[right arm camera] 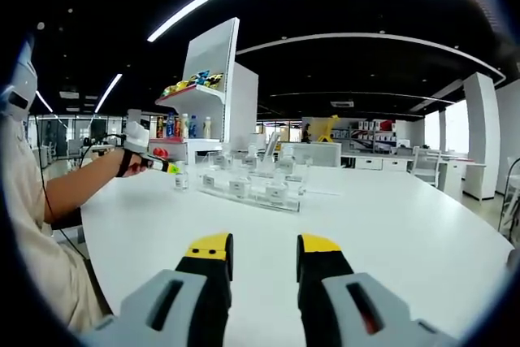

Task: Identify the label on the chemical reagent bottle, grasp the chemical reagent bottle, and place it in the designated position on the reagent rack

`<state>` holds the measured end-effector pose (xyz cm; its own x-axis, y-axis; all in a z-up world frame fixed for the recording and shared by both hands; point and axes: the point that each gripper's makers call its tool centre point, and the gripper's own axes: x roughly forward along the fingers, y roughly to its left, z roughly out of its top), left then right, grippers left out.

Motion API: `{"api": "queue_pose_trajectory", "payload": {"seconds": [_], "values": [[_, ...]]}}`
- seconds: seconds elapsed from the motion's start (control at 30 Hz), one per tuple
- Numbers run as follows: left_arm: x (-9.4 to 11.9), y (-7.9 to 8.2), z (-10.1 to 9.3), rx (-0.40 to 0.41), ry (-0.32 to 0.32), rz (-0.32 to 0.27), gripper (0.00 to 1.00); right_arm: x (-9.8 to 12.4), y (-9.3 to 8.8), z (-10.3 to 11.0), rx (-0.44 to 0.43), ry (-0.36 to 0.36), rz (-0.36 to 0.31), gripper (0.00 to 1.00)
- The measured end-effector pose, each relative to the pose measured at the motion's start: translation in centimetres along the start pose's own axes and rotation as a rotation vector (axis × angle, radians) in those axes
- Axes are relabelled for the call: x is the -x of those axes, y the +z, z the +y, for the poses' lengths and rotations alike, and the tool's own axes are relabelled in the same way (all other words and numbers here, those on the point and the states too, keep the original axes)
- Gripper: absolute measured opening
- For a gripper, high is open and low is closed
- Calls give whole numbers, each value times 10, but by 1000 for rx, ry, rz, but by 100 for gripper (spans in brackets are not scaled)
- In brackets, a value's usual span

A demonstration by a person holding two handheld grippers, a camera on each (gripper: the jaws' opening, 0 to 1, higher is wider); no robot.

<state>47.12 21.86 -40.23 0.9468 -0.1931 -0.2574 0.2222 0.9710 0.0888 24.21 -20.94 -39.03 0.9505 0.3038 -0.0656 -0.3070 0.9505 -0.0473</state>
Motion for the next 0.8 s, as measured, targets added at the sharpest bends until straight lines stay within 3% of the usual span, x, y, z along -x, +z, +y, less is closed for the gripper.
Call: {"api": "queue_pose_trajectory", "payload": {"seconds": [0.8], "values": [[-27, -11, 7, -14, 36, 4, 38, 1, -1, -4, -7, -9, 1, 31]]}}
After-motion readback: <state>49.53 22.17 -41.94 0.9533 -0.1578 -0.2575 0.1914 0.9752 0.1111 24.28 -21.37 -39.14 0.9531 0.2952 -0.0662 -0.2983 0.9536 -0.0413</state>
